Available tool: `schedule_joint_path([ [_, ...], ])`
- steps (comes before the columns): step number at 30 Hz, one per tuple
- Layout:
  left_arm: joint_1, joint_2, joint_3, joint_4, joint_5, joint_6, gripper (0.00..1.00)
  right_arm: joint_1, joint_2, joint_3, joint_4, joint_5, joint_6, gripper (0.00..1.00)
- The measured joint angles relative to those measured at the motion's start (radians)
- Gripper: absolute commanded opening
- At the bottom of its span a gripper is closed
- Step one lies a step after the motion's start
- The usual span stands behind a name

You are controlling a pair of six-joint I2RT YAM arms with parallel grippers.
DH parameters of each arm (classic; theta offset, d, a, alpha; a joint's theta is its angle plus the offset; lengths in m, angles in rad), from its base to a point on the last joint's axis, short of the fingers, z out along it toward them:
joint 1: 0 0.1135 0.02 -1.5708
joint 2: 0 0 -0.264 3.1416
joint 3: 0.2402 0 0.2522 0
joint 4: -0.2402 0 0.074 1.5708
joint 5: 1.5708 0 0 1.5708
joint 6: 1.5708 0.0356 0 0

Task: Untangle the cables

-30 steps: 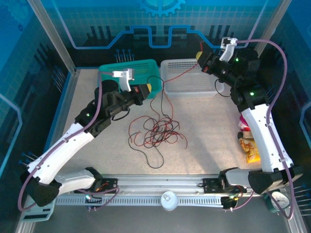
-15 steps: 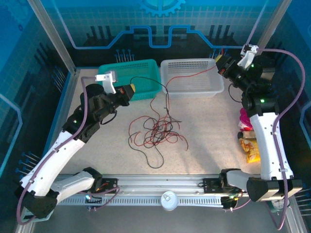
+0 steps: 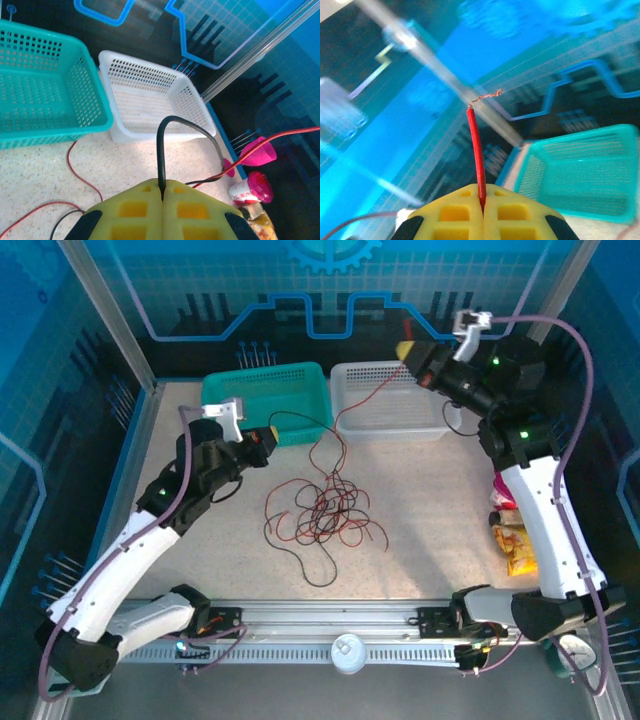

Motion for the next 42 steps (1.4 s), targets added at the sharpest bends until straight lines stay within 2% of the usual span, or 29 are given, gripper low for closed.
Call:
schedule_joint_path([
  [4, 0.000, 0.024, -0.043, 0.004, 0.000, -0.001, 0.00, 0.063, 0.010, 0.038, 0.068, -0.066, -0.004, 0.00],
  [13, 0.000, 0.064, -0.101, 0.010, 0.000, 0.000, 0.00, 0.039, 0.019, 0.031, 0.253, -0.086, 0.065, 0.00],
  [18, 0.000, 0.082, -0.142, 0.011, -0.007, 0.000, 0.00, 0.033, 0.035, 0.034, 0.299, -0.087, 0.101, 0.00],
  [20, 0.001, 0.084, -0.164, 0.010, -0.008, 0.001, 0.13, 0.035, 0.050, 0.034, 0.303, -0.087, 0.111, 0.00],
  [21, 0.001, 0.084, -0.174, 0.010, -0.008, 0.004, 0.22, 0.037, 0.060, 0.034, 0.302, -0.087, 0.111, 0.00],
  [22, 0.003, 0.084, -0.182, 0.009, -0.008, 0.006, 0.36, 0.042, 0.066, 0.032, 0.301, -0.087, 0.111, 0.00],
  [23, 0.005, 0.084, -0.185, 0.009, -0.007, 0.006, 0.45, 0.049, 0.071, 0.027, 0.299, -0.087, 0.110, 0.00],
  [25, 0.007, 0.076, -0.186, 0.007, -0.007, 0.008, 0.59, 0.069, 0.072, 0.009, 0.286, -0.087, 0.102, 0.00],
  [28, 0.010, 0.032, -0.175, -0.003, -0.007, 0.026, 0.72, 0.103, 0.072, -0.023, 0.261, -0.083, 0.074, 0.00],
  [36, 0.011, -0.079, -0.028, -0.019, 0.004, 0.071, 0.76, 0.167, 0.076, -0.078, 0.142, -0.052, -0.029, 0.00],
  [42, 0.009, -0.034, 0.039, 0.063, 0.145, 0.084, 0.77, 0.198, 0.095, -0.079, 0.097, -0.037, -0.075, 0.00],
])
